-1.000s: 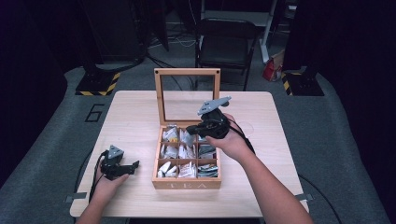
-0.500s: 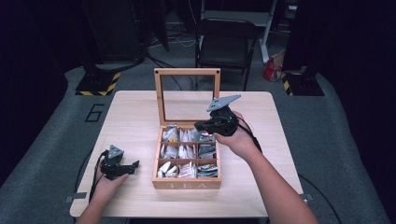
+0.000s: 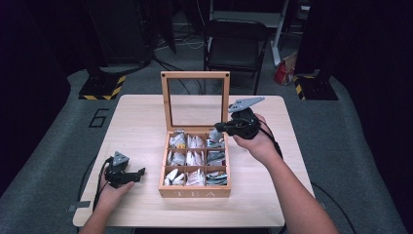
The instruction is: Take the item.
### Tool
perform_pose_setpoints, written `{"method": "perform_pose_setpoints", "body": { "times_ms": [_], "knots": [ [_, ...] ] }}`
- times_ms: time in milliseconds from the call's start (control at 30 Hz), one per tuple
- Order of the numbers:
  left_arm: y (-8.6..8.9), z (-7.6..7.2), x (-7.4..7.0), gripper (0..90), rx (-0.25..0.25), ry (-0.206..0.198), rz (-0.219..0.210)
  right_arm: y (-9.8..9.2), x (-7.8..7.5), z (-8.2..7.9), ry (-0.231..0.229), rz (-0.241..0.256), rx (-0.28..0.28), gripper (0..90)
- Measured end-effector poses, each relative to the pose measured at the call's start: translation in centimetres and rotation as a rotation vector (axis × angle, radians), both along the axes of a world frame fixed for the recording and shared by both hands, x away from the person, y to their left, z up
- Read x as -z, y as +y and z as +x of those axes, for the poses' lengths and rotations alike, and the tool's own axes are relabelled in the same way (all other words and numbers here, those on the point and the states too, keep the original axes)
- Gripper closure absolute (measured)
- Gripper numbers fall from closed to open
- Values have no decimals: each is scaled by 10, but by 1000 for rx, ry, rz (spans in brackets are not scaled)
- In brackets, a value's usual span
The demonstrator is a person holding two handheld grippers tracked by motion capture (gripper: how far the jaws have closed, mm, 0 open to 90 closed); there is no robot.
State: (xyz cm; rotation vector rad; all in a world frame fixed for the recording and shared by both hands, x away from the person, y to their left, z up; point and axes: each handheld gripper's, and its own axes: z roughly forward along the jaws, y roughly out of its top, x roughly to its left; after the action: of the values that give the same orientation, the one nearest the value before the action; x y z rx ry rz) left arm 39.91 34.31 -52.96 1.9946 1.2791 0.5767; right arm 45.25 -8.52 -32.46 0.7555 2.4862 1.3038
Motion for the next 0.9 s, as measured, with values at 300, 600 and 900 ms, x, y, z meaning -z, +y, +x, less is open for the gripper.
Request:
{"method": "perform_pose_setpoints", "body": {
  "times_ms": [300, 600, 900],
  "knots": [
    [0, 0, 0, 179, 1, 0, 1, -19, 4, 6, -2, -11, 50, 900],
    [0, 0, 0, 178, 1, 1, 1, -35, 6, 11, -7, -22, 103, 900],
    [0, 0, 0, 179, 0, 0, 1, -55, 11, 17, -5, -29, 170, 900]
  ]
}}
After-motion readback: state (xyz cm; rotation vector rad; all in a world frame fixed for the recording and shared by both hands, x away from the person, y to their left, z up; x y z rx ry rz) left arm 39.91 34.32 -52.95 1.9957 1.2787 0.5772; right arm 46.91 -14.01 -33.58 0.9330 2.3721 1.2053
